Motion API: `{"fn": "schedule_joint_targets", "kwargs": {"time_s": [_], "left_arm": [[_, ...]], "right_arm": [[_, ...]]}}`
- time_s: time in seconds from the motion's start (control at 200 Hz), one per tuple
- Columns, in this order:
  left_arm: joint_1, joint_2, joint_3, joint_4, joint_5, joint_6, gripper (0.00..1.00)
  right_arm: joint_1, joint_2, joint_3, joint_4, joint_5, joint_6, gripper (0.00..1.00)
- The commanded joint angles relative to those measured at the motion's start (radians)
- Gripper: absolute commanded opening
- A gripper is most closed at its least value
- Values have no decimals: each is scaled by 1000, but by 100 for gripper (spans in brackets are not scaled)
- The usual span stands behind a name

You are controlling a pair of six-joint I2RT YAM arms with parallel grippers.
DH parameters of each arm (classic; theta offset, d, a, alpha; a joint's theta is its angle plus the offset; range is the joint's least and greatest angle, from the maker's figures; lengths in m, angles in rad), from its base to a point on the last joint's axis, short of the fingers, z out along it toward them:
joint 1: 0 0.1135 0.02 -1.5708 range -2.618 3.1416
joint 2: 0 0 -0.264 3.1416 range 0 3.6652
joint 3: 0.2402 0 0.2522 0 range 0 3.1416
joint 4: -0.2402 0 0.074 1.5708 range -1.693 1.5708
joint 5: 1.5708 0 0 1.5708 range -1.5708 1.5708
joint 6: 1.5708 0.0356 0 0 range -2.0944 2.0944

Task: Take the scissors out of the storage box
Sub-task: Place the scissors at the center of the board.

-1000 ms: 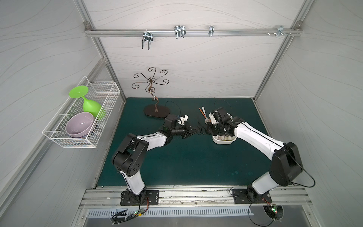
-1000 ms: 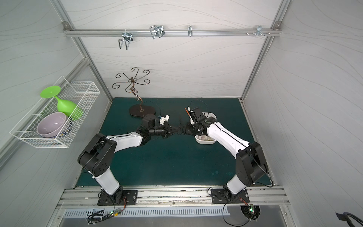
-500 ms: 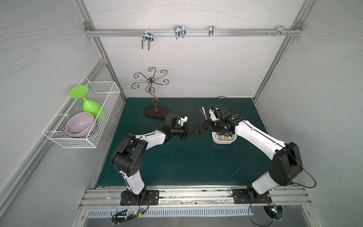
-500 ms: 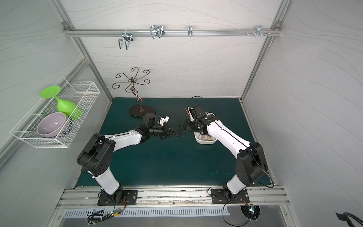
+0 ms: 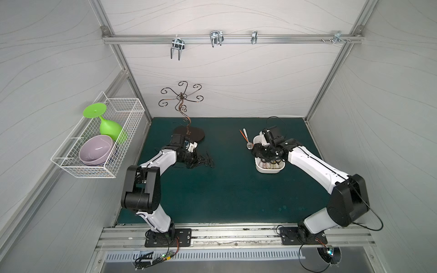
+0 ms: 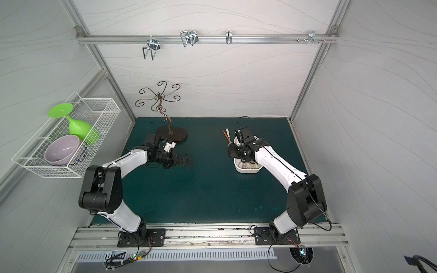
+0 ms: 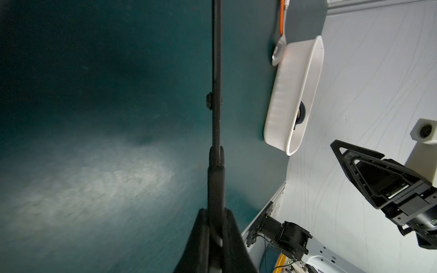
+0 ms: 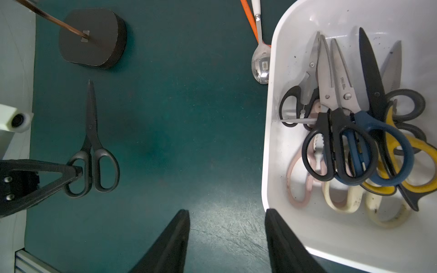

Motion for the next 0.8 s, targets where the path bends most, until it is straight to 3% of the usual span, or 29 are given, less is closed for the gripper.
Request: {"fn": "schedule_joint_targets", "kwargs": {"time_s": [0.0, 0.135, 0.26, 0.495, 0.795], "left_arm": [[36, 40, 41, -114, -28, 157, 0], [45, 121, 139, -197, 13, 237, 0], [60, 174, 209, -258, -23, 307, 0], [189, 233, 228, -260, -24, 277, 0], [194, 266, 236, -282, -136, 279, 0]], "right_arm": [[2, -16, -8, 18, -15, -24, 56], [3, -7, -7, 17, -24, -42, 56], [2, -2, -6, 4, -34, -44, 56], [1, -15, 3, -31, -10, -67, 56], [1, 1, 36, -49, -2, -79, 56]]}}
